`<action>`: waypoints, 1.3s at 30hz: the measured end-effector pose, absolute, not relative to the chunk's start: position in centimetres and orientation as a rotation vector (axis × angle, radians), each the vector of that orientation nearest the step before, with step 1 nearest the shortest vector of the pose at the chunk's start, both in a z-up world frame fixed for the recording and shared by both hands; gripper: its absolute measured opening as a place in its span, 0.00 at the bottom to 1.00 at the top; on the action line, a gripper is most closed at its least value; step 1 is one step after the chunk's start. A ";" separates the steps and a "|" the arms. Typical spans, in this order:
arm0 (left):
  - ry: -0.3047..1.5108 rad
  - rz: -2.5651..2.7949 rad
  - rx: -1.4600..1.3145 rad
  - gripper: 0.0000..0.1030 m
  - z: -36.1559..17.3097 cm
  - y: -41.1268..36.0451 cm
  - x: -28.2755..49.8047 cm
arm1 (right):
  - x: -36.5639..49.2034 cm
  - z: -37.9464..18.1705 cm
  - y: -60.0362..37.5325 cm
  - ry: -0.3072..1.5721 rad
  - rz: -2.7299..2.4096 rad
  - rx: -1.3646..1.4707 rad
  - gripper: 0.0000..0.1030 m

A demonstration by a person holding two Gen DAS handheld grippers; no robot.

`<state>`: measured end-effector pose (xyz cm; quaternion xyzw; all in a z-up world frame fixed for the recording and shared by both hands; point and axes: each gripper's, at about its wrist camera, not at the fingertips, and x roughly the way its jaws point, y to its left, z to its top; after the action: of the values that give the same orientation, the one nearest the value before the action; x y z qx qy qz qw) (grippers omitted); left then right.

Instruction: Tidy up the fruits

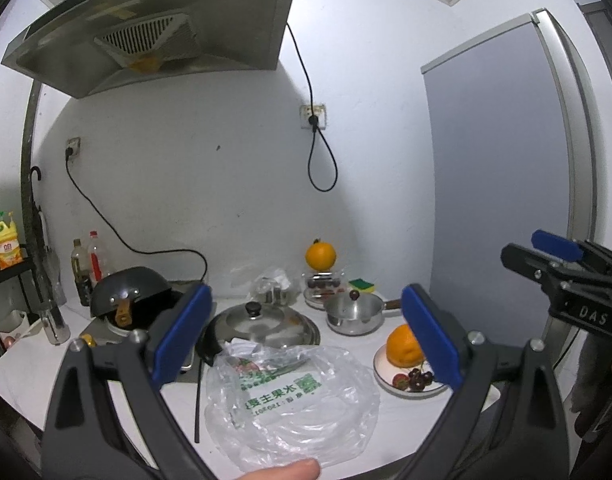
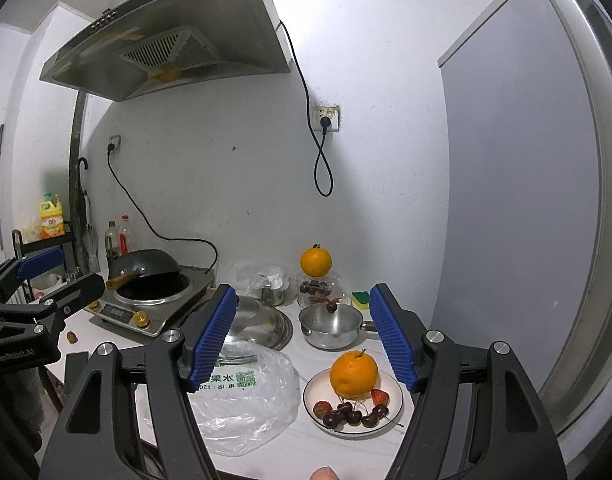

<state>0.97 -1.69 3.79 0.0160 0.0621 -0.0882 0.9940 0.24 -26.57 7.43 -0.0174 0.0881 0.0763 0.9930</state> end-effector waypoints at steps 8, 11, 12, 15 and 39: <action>0.119 -0.176 0.040 0.94 3.7 -2.1 0.9 | -0.3 7.3 -26.7 0.165 0.151 -0.033 0.70; 0.118 -0.174 0.044 0.94 3.8 -2.2 0.8 | -0.3 7.3 -26.7 0.167 0.151 -0.031 0.70; 0.118 -0.175 0.044 0.94 3.7 -2.3 0.7 | -0.4 7.3 -26.7 0.166 0.150 -0.032 0.70; 0.120 -0.176 0.045 0.94 3.7 -2.4 0.7 | -0.3 7.3 -26.7 0.166 0.151 -0.031 0.70; 0.122 -0.177 0.039 0.94 3.7 -2.8 0.7 | -0.2 7.2 -26.6 0.174 0.150 -0.029 0.70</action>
<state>0.66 -2.82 3.72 0.0194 0.0611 -0.0882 0.9940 -0.23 -26.58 7.24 -0.0144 0.0868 0.0751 0.9933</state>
